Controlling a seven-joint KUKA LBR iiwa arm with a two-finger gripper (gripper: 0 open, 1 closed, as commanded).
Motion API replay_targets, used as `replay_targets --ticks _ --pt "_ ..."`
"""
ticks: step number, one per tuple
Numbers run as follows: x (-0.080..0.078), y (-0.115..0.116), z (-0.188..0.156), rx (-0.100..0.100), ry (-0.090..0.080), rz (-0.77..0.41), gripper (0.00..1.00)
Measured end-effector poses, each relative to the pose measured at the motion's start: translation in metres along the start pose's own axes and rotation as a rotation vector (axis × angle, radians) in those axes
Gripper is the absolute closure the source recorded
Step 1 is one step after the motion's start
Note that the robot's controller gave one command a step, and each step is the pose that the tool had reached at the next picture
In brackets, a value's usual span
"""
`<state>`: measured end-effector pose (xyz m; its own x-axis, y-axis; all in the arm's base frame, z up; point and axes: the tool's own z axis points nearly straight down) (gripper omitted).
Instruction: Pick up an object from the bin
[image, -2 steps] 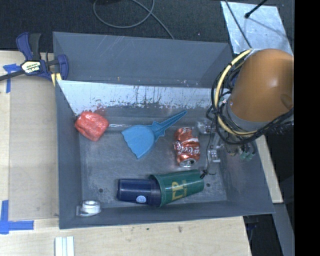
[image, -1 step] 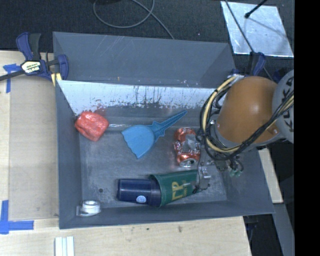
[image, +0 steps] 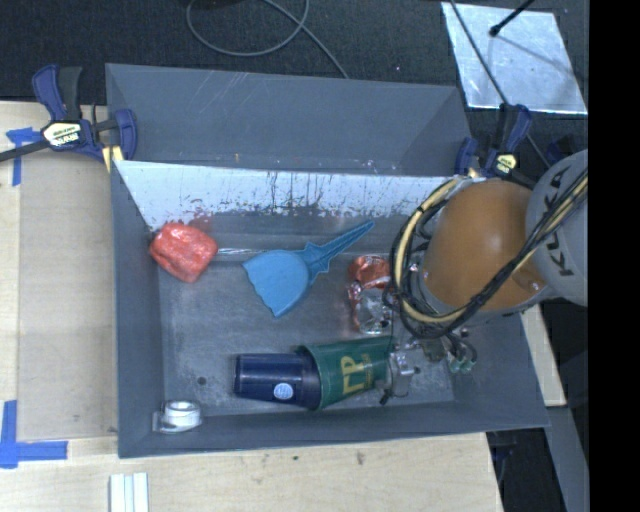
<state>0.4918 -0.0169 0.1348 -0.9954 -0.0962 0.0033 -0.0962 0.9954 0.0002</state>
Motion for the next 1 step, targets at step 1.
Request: replay_targets --ticks 1 --pt "0.0039 0.0010 0.0114 0.002 -0.009 -0.116 0.00"
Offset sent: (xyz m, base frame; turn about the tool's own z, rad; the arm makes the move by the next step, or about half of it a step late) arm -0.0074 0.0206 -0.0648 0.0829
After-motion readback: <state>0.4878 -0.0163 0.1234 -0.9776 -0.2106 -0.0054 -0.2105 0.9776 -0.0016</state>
